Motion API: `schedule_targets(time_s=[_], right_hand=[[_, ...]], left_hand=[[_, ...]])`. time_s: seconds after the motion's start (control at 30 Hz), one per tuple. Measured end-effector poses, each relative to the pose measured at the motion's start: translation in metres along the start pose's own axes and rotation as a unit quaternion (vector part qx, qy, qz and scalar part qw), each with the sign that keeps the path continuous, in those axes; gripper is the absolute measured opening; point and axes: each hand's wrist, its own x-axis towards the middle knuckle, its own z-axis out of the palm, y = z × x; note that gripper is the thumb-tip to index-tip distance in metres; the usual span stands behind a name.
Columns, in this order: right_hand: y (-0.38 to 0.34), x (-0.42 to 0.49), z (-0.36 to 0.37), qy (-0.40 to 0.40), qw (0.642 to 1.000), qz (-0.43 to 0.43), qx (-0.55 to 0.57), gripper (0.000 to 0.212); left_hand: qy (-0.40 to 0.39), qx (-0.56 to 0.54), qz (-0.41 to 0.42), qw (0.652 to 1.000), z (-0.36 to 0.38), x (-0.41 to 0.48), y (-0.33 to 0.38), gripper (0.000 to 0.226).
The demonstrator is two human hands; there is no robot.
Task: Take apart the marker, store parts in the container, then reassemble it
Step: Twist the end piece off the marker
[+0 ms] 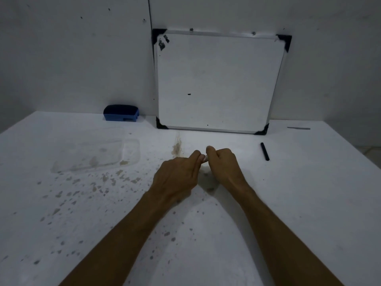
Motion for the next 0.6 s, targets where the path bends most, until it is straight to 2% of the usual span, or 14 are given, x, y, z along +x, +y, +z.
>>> schedule_targets(time_s=[0.2,0.43,0.5,0.6], right_hand=[[0.009,-0.001,0.006,0.017,0.996,-0.084,0.004,0.060],[0.007,-0.005,0.006,0.040,0.969,-0.246,0.006,0.063],[0.010,-0.004,0.007,0.030,0.970,-0.239,0.009,0.064],[0.010,-0.005,0.005,-0.016,0.992,-0.126,0.024,0.071]], left_hand=[[-0.087,-0.148,-0.044,0.984,-0.013,0.005,-0.005,0.040],[-0.219,-0.293,-0.151,0.918,-0.032,0.011,-0.008,0.065],[-0.197,-0.281,-0.157,0.926,-0.030,0.007,-0.006,0.060],[-0.116,-0.151,-0.103,0.976,-0.019,0.001,-0.001,0.046]])
